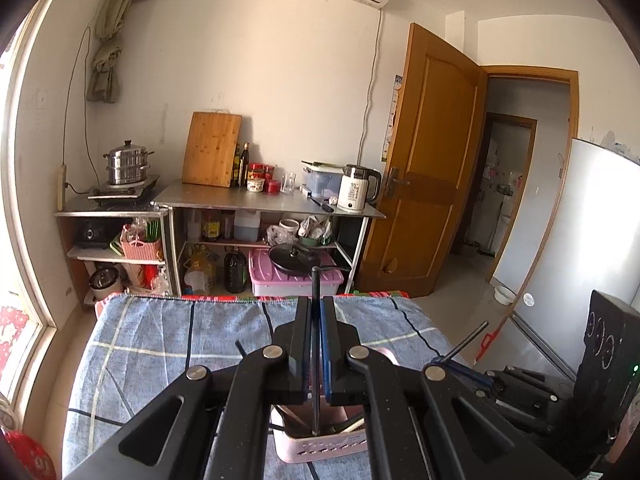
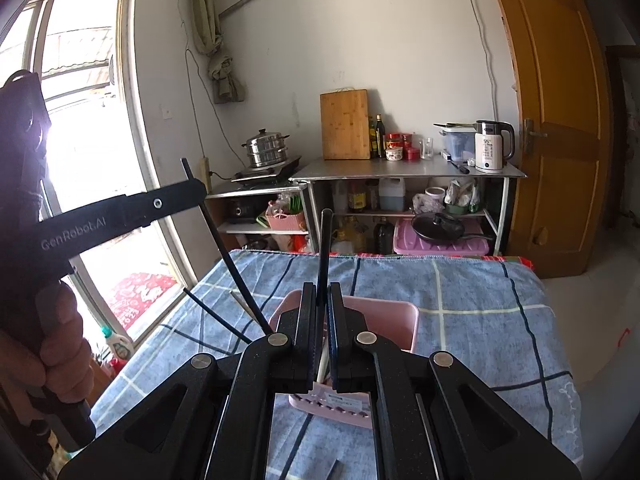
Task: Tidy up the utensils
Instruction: 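Lower the black chopstick into the pink basket and open the right tool, then move both open tools down to the loose chopsticks on the cover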
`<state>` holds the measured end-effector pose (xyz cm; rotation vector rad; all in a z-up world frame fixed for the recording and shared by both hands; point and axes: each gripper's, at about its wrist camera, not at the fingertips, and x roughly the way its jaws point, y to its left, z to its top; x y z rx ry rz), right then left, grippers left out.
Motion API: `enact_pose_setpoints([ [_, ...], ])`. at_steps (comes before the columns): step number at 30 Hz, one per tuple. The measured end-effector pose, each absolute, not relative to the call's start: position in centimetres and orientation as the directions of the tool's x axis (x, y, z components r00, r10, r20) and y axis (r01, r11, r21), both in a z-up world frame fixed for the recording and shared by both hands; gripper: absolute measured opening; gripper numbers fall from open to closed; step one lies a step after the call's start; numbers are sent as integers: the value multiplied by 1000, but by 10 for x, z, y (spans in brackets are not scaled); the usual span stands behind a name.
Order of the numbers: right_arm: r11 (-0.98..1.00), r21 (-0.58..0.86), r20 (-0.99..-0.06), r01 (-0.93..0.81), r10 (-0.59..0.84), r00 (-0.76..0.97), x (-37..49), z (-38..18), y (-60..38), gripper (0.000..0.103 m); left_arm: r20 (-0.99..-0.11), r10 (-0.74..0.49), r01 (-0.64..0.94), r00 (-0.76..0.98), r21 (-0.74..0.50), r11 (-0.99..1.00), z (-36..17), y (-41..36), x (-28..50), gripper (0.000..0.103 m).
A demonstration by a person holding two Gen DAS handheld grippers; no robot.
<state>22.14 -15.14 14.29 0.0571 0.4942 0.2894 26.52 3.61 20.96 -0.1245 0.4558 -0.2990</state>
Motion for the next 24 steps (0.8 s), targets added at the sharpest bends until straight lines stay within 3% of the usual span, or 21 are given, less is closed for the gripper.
enact_pose_setpoints([
  [11,950,134,-526,-282,309,792,216,123,-151,7,-547,-322,249,773,-205,947,150,35,262,4],
  [15,949,131,-506,-286,312,804,203,131,-158,13,-540,-320,244,779,-208,947,148,37,250,5],
  [19,950,148,-484,-273,311,818,184,136,-170,13,-515,-309,232,800,-210,950,150,42,230,16],
  [24,954,175,-493,-243,299,817,157,126,-186,13,-491,-295,219,820,-208,953,145,49,195,21],
])
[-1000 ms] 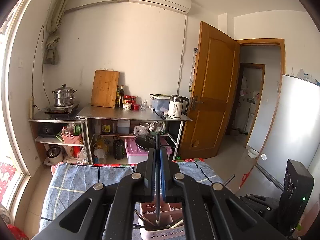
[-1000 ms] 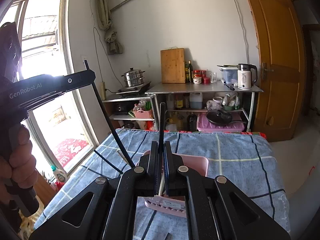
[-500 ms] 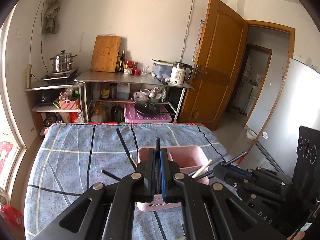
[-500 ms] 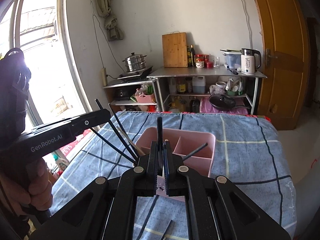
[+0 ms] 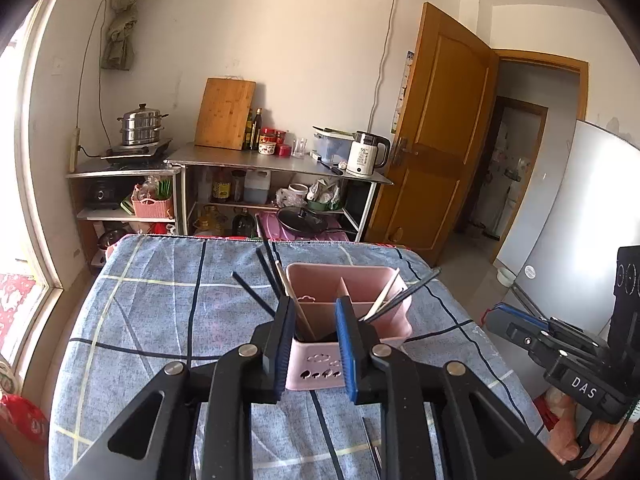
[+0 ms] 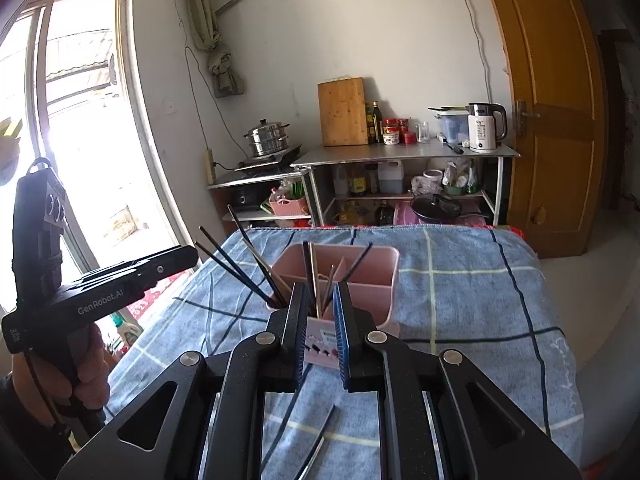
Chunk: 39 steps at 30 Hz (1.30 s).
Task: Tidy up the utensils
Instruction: 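Move both open tools down to the loose chopsticks on the cover, then grasp a black chopstick with the left tool while the right tool grasps a metal chopstick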
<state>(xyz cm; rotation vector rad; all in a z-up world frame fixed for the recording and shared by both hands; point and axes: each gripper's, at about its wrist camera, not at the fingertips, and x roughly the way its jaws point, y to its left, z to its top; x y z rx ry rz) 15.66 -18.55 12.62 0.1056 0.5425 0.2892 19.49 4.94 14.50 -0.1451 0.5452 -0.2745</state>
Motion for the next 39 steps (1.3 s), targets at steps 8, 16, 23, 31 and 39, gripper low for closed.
enact_pose_setpoints([
  [8,946,253,-596,-201,316,738,119,67,-197,13,-543,-293,204,787,-220,954,96,52,136,22],
  [16,943,271,-691,-191,329,644,97,11,-182,13,-614,-296,188,732,-235,954,45,48,98,22],
  [23,948,258,-733,-188,319,601,94,-18,-168,13,-629,-302,184,716,-246,952,27,47,83,22],
  [31,951,242,-783,-194,310,539,102,-47,-149,13,-648,-305,165,698,-269,949,16,51,80,22],
  [39,964,200,-797,-173,263,544,105,-48,-152,11,-660,-309,152,685,-286,946,10,53,84,22],
])
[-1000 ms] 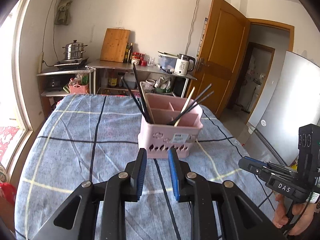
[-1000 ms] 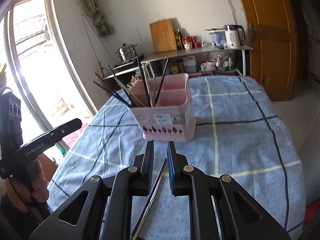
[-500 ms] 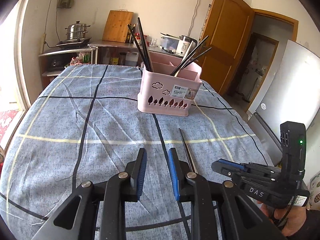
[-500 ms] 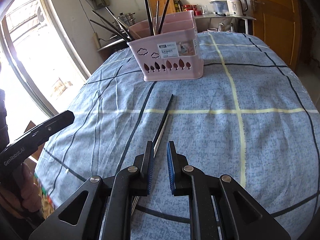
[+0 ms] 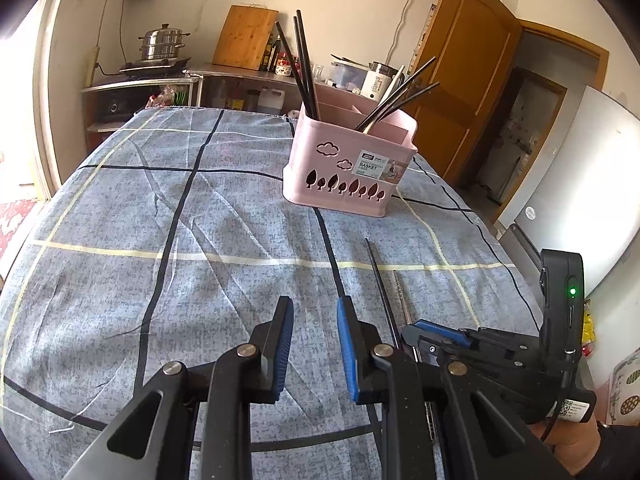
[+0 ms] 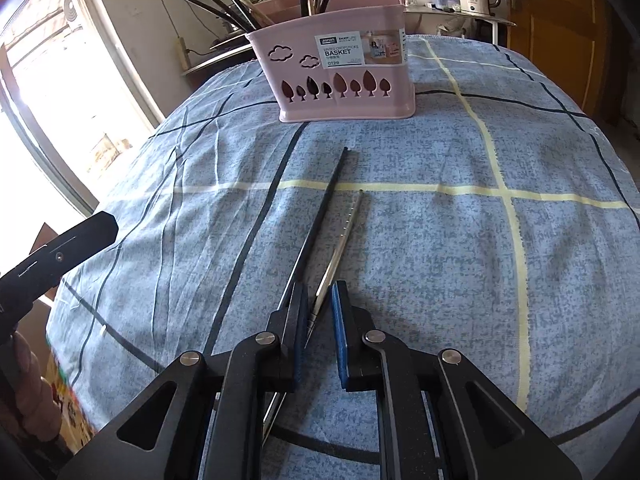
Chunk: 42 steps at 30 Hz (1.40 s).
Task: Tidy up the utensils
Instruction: 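Grasp a black chopstick with the left tool while the right tool grasps a metal chopstick, then lift both held chopsticks and carry them over the pink basket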
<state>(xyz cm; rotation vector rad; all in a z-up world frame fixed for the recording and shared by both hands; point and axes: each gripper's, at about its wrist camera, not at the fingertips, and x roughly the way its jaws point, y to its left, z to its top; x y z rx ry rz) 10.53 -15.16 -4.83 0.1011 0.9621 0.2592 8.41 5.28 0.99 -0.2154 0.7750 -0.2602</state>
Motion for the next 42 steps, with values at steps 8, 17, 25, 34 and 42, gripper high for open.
enact_pose_setpoints([
  [8,968,174,-818,-179,243,521,109,-47,-160,7,-679,-335,180,654,-291,940,5,37,94,22],
  [17,976,206,-817,-75,214,535,109,-44,-223,6,-723,-374,243,581,-284,927,-11,-7,130,22],
  [25,979,195,-809,-67,199,553,127,-39,-236,11,-770,-365,276,524,-251,928,-29,-49,169,22],
  [34,976,202,-814,-78,212,540,159,-43,-237,12,-800,-296,268,522,-176,947,-41,-65,189,15],
  [42,973,218,-823,-73,224,521,167,-42,-239,12,-809,-294,245,509,-191,951,-41,-47,180,6],
])
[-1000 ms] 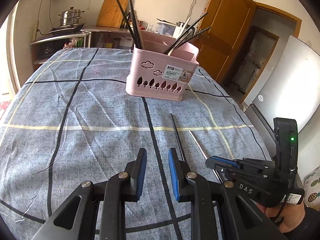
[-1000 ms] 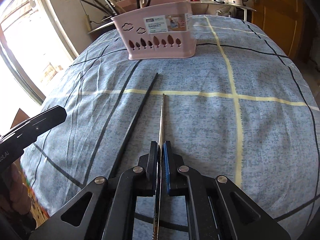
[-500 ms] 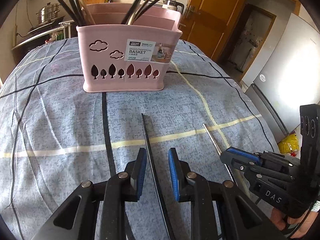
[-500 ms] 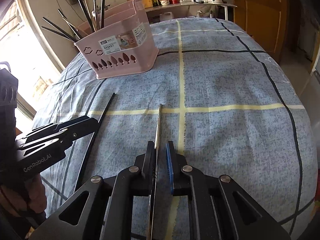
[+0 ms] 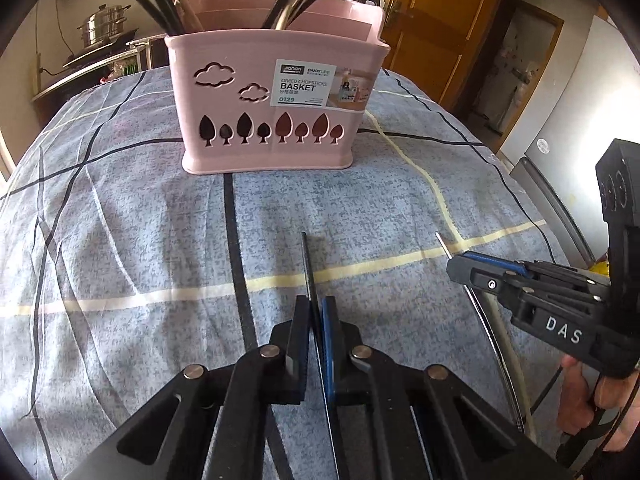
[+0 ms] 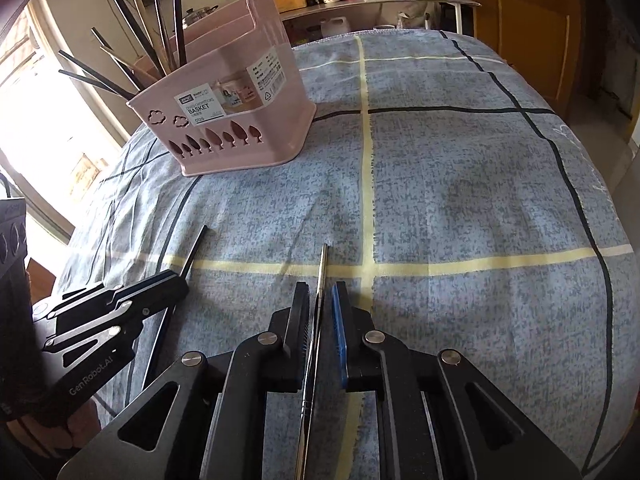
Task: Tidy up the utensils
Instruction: 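Lift both held chopsticks and carry them over the pink basket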
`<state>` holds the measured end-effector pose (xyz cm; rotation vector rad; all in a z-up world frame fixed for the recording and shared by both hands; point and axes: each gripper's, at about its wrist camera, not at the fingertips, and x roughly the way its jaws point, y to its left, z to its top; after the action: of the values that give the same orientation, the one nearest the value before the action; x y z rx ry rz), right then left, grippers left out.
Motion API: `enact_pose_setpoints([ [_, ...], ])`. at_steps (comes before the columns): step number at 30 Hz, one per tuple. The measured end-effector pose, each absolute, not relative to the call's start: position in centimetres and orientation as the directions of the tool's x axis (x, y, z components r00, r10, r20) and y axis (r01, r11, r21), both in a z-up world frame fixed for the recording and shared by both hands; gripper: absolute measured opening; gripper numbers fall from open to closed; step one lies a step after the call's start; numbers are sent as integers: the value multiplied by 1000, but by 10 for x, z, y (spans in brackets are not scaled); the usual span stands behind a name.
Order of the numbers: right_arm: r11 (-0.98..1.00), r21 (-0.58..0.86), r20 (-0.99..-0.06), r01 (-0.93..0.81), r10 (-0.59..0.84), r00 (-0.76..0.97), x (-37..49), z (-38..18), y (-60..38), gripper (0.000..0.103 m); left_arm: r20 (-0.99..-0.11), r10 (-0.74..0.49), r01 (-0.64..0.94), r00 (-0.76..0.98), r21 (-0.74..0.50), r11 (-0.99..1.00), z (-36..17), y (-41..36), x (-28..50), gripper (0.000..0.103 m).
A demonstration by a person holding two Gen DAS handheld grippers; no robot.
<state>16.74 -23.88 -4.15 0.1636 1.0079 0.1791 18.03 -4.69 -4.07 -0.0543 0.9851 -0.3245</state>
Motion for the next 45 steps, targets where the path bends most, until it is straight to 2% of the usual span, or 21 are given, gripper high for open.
enact_pose_setpoints([
  [4,979,184,-838,-91,205,506,175,-41,-233,12,-818,-293,242,494,-195,951,-40,-45,181,6],
  [10,981,164,-853,-102,193,485,184,-40,-230,12,-841,-254,268,477,-136,954,-39,-59,194,8],
  [12,984,148,-854,-100,178,490,185,-40,-231,6,-840,-256,271,479,-135,953,-40,-60,197,8],
  [16,982,158,-853,-106,190,487,187,-40,-232,4,-840,-237,278,488,-108,955,-41,-63,200,5],
  [19,976,191,-846,-102,216,488,186,-37,-235,4,-839,-256,278,480,-131,951,-39,-64,203,4],
  [25,966,234,-797,-114,257,546,178,-10,-238,4,-790,-291,297,540,-145,944,-5,-57,196,4],
  [37,955,225,-642,-192,294,708,160,85,-229,4,-631,-353,332,691,-156,930,104,-39,180,4],
  [45,954,211,-603,-212,298,740,151,104,-226,4,-563,-362,346,743,-140,928,142,-30,165,4],
])
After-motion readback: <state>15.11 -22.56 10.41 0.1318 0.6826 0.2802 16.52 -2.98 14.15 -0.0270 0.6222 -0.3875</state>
